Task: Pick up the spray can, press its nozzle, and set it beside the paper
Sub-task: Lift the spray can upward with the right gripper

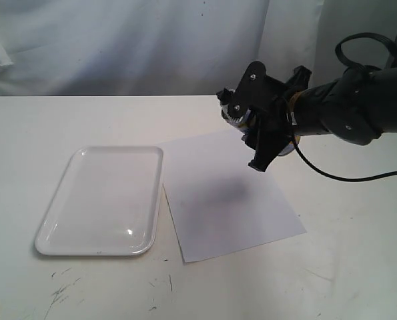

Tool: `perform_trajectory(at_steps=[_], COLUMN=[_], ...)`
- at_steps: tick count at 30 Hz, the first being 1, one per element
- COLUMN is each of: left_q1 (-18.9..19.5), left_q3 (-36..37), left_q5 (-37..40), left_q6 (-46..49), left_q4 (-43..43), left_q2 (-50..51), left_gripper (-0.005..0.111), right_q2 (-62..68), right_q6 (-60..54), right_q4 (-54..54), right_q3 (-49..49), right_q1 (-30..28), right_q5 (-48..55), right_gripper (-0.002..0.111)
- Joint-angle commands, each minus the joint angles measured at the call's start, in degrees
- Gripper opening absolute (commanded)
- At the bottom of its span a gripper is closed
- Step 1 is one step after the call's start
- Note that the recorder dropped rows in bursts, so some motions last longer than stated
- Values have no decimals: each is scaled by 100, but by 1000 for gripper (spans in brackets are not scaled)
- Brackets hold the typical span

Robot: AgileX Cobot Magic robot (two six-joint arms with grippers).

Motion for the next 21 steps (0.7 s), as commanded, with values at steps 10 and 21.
perform_trajectory(at_steps=[10,21], left_q1=[-28,-28], left_q3=[24,24], left_q5=[-39,-39], left_q6=[3,-2], left_q4=[-26,-26], left_q2=[-28,-28], left_gripper=[0,0], right_q2=[-118,-118], right_q6=[240,626], right_q4=[-193,-215], right_q3=[-91,-91], right_q1=[-15,-15], right_q5=[76,-63], right_gripper=[0,0])
